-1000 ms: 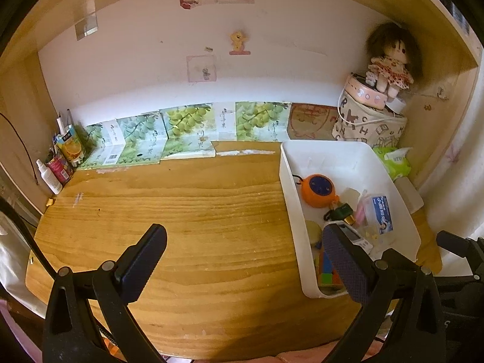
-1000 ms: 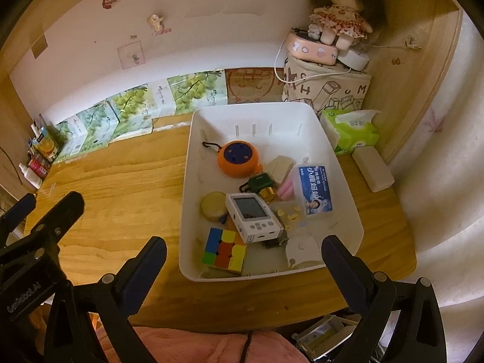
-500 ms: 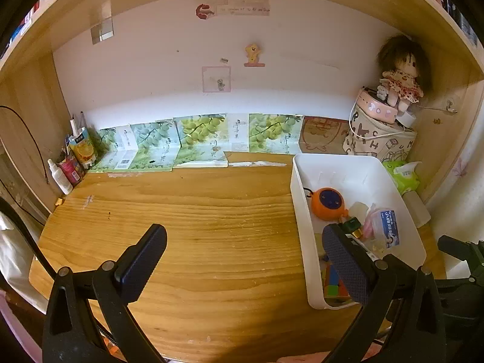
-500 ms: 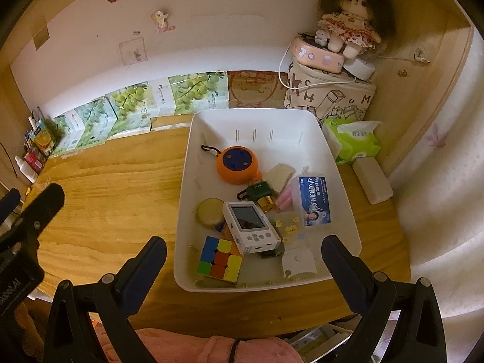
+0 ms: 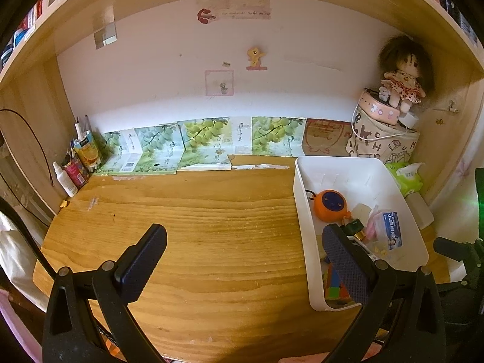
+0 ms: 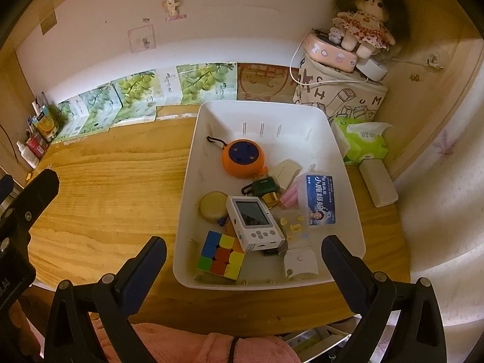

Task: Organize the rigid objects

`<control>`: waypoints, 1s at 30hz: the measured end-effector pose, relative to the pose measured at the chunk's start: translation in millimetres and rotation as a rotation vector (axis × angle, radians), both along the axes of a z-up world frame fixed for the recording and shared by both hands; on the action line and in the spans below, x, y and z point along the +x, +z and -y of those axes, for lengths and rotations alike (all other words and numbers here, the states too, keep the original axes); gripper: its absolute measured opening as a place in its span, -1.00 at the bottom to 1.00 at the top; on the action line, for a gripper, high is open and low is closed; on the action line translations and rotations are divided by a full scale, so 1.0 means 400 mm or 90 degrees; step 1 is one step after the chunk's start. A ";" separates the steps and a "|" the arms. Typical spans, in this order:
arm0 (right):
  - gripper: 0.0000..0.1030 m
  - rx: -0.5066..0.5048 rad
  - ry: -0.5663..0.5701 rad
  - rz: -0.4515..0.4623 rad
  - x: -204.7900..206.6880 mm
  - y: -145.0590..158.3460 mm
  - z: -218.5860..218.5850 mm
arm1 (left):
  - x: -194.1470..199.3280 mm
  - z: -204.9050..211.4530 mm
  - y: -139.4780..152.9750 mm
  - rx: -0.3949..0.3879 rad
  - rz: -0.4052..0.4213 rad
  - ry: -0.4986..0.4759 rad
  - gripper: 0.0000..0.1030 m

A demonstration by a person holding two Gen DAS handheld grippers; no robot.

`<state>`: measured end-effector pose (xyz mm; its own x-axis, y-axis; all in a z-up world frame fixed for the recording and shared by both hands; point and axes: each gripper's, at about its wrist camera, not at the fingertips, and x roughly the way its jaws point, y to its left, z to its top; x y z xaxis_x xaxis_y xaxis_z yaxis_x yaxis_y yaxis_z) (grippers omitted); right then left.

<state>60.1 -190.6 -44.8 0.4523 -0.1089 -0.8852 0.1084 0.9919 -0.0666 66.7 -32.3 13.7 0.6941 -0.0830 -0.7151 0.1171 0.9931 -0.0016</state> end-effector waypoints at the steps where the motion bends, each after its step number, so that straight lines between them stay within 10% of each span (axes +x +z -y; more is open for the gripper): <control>1: 0.99 0.000 0.000 -0.001 0.001 0.000 0.000 | 0.000 0.001 0.000 -0.001 -0.001 0.000 0.99; 30: 0.99 -0.009 0.014 -0.022 0.012 -0.018 -0.014 | 0.009 0.005 -0.001 0.006 0.003 -0.009 0.99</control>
<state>64.7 -185.0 -52.0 0.4236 -0.1112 -0.8990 0.0837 0.9930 -0.0834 70.3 -34.3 13.3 0.6960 -0.0870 -0.7127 0.1318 0.9913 0.0076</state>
